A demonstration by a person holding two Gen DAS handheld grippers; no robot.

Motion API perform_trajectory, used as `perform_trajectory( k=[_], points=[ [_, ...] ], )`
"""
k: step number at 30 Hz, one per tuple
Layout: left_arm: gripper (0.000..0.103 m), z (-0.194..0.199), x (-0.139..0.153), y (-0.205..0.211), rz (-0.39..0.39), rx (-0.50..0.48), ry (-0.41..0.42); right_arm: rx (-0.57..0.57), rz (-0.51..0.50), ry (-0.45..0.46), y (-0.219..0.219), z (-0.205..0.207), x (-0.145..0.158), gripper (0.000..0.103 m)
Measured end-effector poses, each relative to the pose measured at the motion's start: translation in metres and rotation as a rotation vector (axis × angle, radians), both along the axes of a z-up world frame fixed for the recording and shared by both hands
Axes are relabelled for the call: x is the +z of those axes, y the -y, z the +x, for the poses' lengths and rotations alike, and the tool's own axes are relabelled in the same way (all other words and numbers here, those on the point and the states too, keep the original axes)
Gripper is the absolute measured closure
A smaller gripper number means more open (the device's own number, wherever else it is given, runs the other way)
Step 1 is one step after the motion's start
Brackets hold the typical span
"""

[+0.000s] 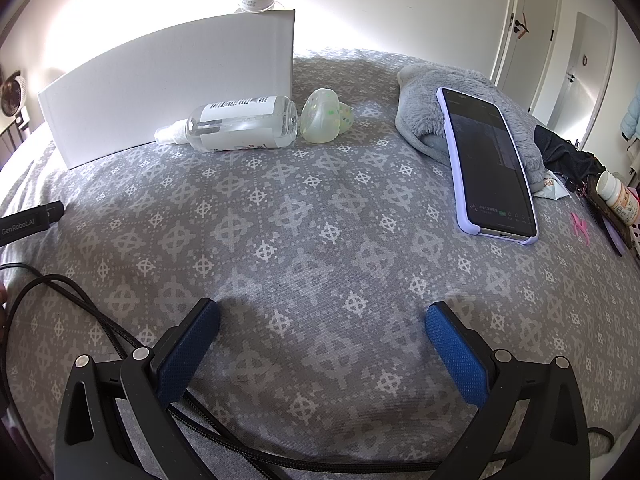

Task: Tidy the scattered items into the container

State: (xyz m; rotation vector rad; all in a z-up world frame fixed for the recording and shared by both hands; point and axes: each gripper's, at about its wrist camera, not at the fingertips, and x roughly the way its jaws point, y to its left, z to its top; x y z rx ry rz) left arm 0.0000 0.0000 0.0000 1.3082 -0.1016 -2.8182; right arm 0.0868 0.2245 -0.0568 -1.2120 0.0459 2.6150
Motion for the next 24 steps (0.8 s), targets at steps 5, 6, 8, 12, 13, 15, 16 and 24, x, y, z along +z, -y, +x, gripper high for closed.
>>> perform_trajectory(
  k=[5, 6, 8, 12, 13, 15, 16, 24],
  points=[
    [0.0, 0.0, 0.0, 0.0, 0.0, 0.0, 0.0, 0.0, 0.0, 0.0, 0.0, 0.0, 0.0, 0.0],
    [0.0, 0.0, 0.0, 0.0, -0.001, 0.0, 0.0, 0.0, 0.0, 0.0, 0.0, 0.0, 0.0, 0.0],
    [0.0, -0.0002, 0.0, 0.0002, -0.001, 0.0, 0.0, 0.0, 0.0, 0.0, 0.0, 0.0, 0.0, 0.0],
    [0.0, -0.0007, 0.0012, 0.0006, -0.002, 0.0, 0.002, 0.001, -0.001, -0.001, -0.0002, 0.0001, -0.0001, 0.0],
    [0.0, -0.0018, 0.0022, 0.0007, -0.002, 0.0, 0.002, 0.001, -0.007, -0.003, -0.001, 0.0003, -0.0002, 0.0],
    [0.0, -0.0032, 0.003, 0.0007, -0.001, 0.0, 0.003, 0.001, -0.004, -0.002, -0.0005, 0.0002, -0.0001, 0.0],
    [0.0, -0.0044, 0.002, -0.0002, -0.003, 0.001, 0.003, 0.0, 0.002, -0.001, 0.0001, 0.0003, 0.0004, 0.0],
    [0.0, 0.0015, 0.0017, -0.0026, -0.007, 0.003, 0.006, 0.0, -0.003, 0.001, -0.0012, -0.0018, -0.0012, 0.0]
  ],
)
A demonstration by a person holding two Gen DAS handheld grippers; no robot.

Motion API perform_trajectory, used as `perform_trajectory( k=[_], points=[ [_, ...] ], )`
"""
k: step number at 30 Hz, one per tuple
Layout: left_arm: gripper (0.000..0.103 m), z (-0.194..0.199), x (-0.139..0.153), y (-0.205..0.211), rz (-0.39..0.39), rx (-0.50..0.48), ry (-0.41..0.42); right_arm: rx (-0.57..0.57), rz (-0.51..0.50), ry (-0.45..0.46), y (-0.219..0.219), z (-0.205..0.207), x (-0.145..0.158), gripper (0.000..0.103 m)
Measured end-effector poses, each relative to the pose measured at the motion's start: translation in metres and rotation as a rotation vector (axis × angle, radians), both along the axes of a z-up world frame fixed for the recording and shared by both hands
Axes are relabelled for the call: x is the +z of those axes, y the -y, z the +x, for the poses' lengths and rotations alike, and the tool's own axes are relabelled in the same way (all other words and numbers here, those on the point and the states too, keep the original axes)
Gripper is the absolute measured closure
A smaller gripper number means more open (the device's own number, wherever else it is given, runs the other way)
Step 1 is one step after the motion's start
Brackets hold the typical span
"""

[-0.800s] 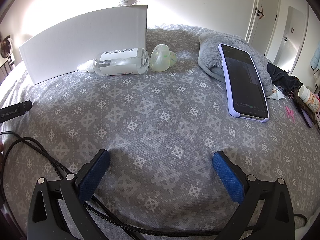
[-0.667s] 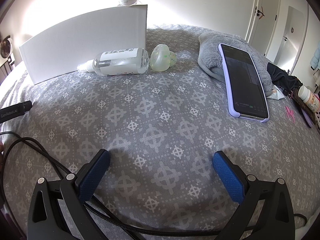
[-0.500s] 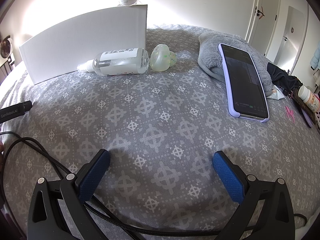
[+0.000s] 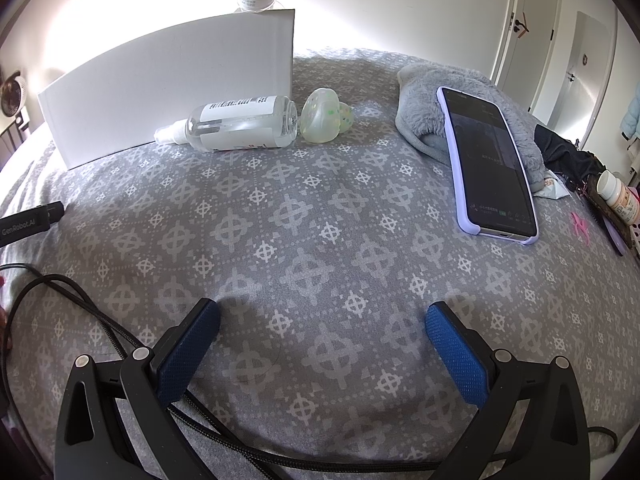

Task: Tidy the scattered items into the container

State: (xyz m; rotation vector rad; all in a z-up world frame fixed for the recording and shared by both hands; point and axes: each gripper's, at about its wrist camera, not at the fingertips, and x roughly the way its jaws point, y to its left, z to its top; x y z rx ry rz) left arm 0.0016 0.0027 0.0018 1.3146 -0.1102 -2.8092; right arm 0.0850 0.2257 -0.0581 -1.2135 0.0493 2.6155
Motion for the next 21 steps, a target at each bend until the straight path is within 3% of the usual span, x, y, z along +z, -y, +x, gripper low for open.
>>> perform_trajectory(
  k=[12, 21],
  points=[
    [0.0, 0.019, 0.001, -0.005, -0.033, -0.03, -0.002, -0.054, -0.009, 0.009, 0.004, -0.007, 0.002, 0.0],
    [0.0, 0.032, 0.001, -0.006, -0.026, -0.005, 0.003, 0.009, 0.022, 0.038, 0.041, -0.037, 0.002, 0.0]
  ],
)
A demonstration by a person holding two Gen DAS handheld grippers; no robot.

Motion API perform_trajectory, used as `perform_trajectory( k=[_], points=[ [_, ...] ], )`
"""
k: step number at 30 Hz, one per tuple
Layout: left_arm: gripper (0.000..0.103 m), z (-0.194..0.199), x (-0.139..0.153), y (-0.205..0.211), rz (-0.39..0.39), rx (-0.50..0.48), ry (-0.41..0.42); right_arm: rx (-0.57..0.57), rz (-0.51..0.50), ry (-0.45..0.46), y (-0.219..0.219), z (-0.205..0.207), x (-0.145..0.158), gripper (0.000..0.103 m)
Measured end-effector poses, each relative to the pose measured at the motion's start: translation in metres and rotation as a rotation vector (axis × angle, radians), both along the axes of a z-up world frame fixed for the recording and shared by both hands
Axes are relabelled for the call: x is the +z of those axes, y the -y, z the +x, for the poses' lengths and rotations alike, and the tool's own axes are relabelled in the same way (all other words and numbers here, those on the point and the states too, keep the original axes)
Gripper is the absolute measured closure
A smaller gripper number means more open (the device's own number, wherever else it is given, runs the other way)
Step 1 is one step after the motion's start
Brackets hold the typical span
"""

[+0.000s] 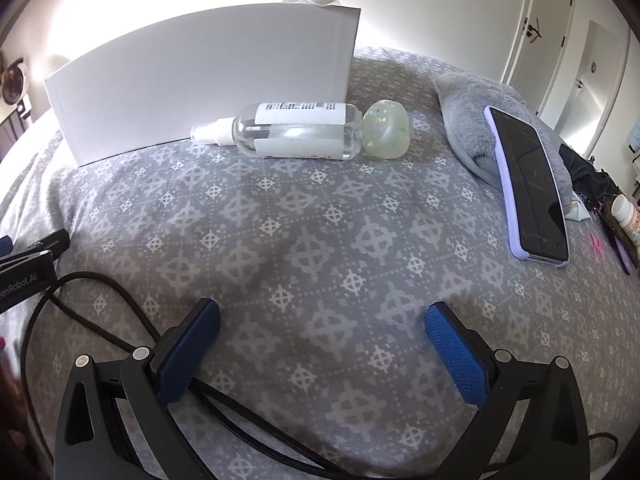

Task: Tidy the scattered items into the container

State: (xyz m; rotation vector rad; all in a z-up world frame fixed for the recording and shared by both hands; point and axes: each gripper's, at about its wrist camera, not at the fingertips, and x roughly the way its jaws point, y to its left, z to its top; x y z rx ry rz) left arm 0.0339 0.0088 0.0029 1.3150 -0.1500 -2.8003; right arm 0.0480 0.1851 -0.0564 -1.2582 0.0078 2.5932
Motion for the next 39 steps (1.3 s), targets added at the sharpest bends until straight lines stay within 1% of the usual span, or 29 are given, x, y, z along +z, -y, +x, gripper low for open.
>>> perform_trajectory(
  k=[3, 11, 17, 39],
  points=[
    [0.0, 0.001, 0.001, 0.0, 0.004, 0.001, -0.001, -0.007, 0.019, -0.027, 0.003, 0.001, -0.002, 0.0],
    [0.0, 0.001, -0.002, 0.006, 0.051, -0.002, -0.011, -0.007, -0.003, -0.028, 0.002, -0.002, -0.004, 0.0],
    [0.0, -0.001, -0.001, 0.007, 0.048, -0.003, -0.014, -0.007, -0.013, -0.028, -0.009, -0.01, -0.004, 0.0],
    [0.0, -0.003, -0.003, 0.005, 0.05, -0.004, -0.017, -0.007, -0.013, -0.03, -0.005, -0.006, -0.004, 0.0]
  ],
)
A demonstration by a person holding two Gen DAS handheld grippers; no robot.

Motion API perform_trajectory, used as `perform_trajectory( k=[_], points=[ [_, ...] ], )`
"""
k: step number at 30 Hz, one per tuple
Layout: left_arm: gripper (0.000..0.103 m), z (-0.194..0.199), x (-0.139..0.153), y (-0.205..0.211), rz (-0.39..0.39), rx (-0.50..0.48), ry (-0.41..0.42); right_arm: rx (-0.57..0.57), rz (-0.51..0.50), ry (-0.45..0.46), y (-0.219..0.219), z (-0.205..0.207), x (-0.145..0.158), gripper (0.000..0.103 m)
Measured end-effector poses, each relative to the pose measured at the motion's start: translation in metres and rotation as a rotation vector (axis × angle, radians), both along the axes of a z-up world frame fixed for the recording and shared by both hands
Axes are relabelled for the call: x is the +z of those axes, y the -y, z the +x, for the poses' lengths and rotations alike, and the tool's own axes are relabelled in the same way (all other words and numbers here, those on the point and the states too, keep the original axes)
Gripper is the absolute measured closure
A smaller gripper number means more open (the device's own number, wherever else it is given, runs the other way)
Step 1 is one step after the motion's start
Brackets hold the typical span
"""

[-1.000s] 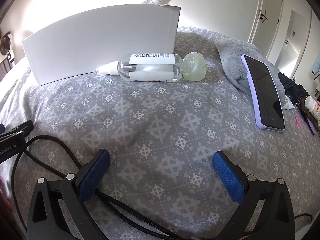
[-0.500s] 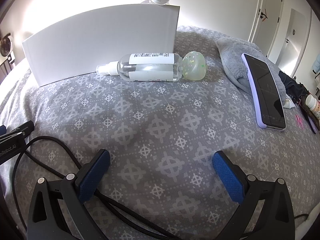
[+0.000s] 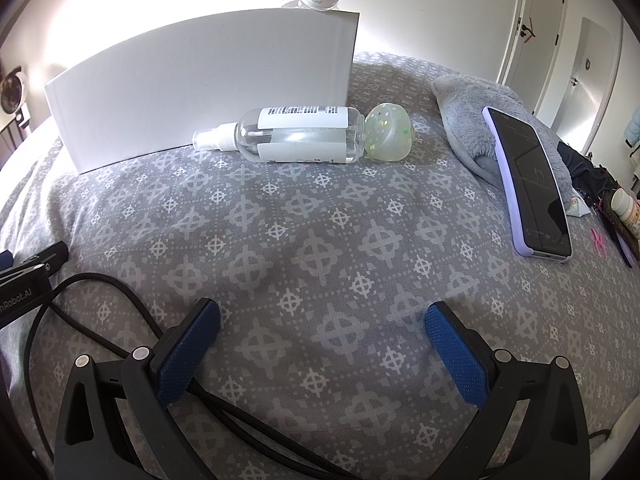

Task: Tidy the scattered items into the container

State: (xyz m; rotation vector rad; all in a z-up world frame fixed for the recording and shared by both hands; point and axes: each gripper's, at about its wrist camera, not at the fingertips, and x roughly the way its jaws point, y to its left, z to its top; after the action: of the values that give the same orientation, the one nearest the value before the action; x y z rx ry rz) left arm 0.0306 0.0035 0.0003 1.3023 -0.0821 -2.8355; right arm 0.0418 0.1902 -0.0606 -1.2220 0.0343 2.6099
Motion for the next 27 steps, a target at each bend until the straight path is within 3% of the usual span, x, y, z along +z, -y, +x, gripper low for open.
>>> perform_trajectory(
  k=[27],
  points=[
    [0.0, -0.0031, -0.0021, 0.001, -0.002, 0.001, -0.008, 0.0, 0.0, -0.001, 0.0024, 0.0026, -0.0001, 0.0]
  ],
)
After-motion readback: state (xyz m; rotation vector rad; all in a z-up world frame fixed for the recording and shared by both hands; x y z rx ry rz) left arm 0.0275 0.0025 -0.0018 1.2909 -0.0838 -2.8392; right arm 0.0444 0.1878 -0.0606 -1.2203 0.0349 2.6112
